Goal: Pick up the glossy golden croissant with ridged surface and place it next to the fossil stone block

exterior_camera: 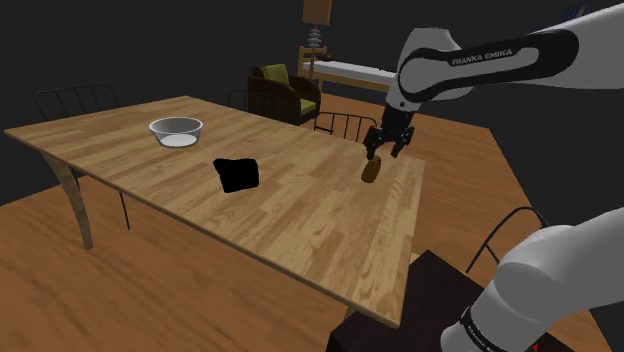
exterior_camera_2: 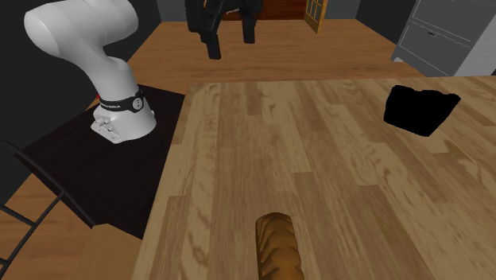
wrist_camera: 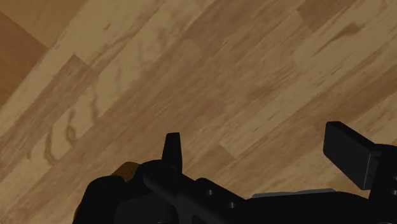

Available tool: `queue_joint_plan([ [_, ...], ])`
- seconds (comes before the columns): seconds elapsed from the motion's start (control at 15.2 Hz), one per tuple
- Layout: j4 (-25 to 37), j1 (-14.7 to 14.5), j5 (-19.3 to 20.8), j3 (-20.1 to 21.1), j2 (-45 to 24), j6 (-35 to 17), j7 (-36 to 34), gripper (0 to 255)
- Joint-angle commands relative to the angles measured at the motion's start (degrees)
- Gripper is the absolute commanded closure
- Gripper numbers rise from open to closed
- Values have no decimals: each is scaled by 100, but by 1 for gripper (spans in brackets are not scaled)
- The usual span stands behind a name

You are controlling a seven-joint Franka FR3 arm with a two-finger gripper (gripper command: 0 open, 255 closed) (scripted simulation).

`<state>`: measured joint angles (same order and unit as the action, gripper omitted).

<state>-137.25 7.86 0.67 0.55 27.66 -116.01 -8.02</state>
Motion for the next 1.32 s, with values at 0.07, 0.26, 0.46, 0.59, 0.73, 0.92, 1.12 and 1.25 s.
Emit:
queue_joint_plan([
  [0.07,123,207,34,11,-511,-548,-526,0],
  [0.26,300,404,89,4,-1041,-1041,-1038,0],
  [0.46,514,587,161,-31,-1562,-1484,-1552,0],
  [0.59,673,700,215,-70,-1902,-1752,-1895,0],
  [0.73,844,803,271,-123,-2235,-2000,-2236,0],
  [0.92,1115,948,347,-223,-2717,-2336,-2740,0],
  [1.12,1398,1072,405,-353,-3180,-2633,-3230,0],
  [1.25,1590,1146,428,-453,-3477,-2813,-3546,0],
])
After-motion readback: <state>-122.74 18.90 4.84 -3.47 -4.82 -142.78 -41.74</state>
